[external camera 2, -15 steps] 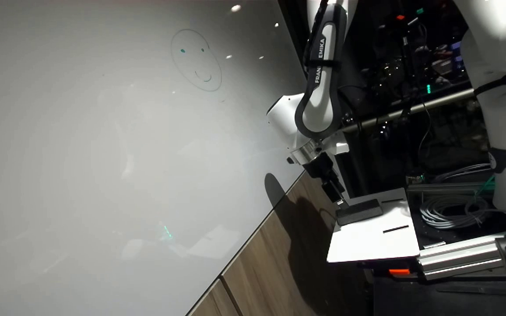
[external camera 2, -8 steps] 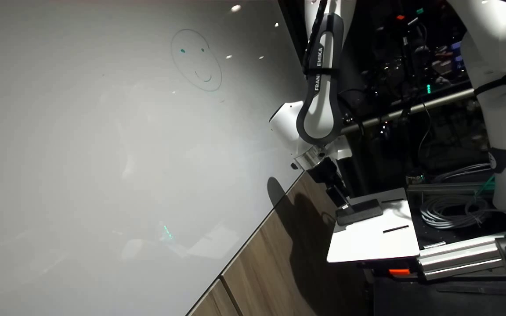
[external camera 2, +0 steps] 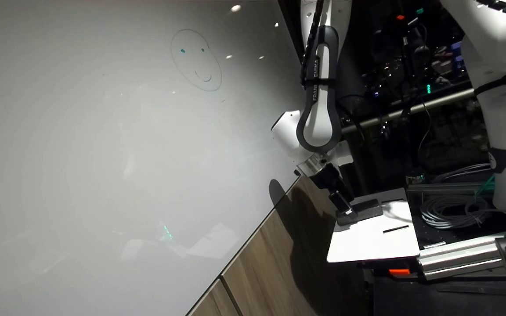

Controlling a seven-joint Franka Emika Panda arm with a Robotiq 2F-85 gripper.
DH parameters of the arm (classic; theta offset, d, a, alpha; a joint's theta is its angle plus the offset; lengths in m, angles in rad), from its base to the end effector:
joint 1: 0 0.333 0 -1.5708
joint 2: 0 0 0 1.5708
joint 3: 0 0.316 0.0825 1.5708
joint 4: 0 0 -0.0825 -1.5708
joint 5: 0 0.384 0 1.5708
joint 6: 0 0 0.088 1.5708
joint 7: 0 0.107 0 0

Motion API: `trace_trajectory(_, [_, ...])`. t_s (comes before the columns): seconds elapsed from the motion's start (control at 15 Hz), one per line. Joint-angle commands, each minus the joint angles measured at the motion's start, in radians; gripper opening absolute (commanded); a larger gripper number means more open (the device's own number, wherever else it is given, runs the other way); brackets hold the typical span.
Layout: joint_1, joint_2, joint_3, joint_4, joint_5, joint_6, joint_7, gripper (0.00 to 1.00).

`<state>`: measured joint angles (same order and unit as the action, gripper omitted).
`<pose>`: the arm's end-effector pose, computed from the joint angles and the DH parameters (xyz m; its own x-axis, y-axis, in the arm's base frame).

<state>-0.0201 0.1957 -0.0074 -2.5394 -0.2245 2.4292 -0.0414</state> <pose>0.4216 -0.0125 0.1783 0.9322 0.1828 -0.3123 0.2165 -0.9733 0.0766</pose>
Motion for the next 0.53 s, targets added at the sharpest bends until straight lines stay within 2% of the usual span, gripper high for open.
trace_trajectory(0.0, [0.001,0.029,-0.001,0.020,0.026,-0.009,-0.029,1.00])
trace_trajectory(0.47, [0.021,0.035,0.012,0.007,0.019,-0.006,-0.013,1.00])
